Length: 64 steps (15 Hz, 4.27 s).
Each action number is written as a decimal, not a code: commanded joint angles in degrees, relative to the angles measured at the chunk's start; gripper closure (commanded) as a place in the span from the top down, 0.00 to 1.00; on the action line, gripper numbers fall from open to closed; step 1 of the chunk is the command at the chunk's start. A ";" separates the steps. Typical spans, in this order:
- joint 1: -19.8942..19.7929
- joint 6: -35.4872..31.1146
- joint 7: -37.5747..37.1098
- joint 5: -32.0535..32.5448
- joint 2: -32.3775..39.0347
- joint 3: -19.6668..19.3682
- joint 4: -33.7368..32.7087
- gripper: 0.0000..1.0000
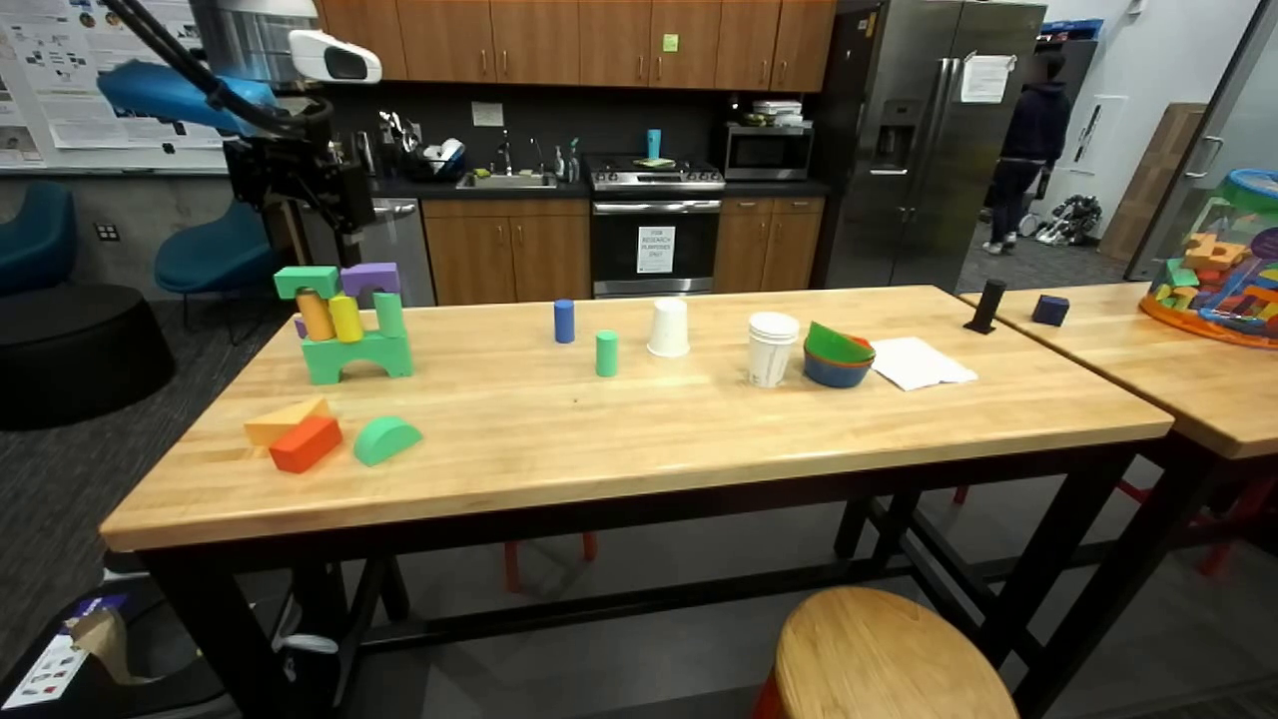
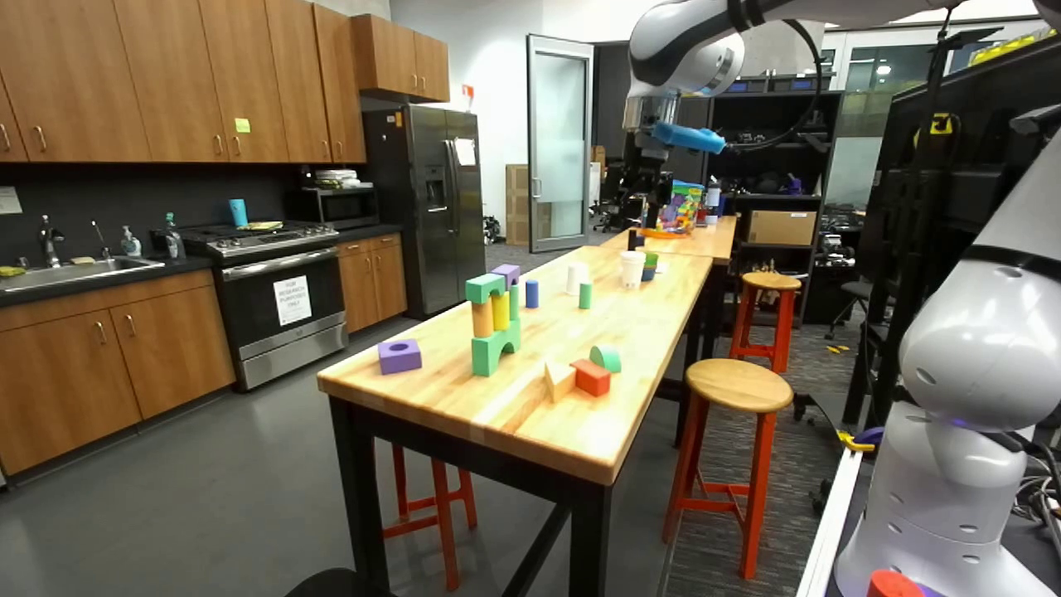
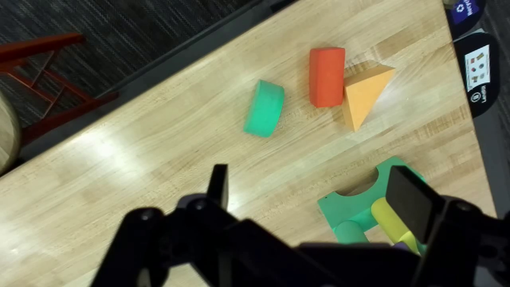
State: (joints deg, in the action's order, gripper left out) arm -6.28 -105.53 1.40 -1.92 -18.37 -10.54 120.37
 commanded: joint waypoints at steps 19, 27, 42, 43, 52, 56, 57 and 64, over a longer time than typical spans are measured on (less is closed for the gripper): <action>-0.66 0.14 0.20 -0.21 0.09 0.55 -0.14 1.00; -0.66 0.14 0.20 -0.21 0.09 0.55 -0.14 1.00; -0.62 -2.06 -1.13 -0.27 1.33 1.08 -0.01 1.00; -0.54 -2.89 0.19 -0.14 2.79 0.80 -1.36 1.00; -0.90 -0.94 12.58 6.55 19.16 0.19 -16.78 1.00; -1.83 1.67 18.62 7.61 25.97 0.54 -23.94 1.00; -2.06 1.85 19.61 7.79 27.37 0.70 -25.30 1.00; -2.82 0.79 18.82 6.83 28.63 1.30 -25.31 1.00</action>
State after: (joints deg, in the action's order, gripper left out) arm -8.14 -104.99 20.30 4.74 10.22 -10.27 95.30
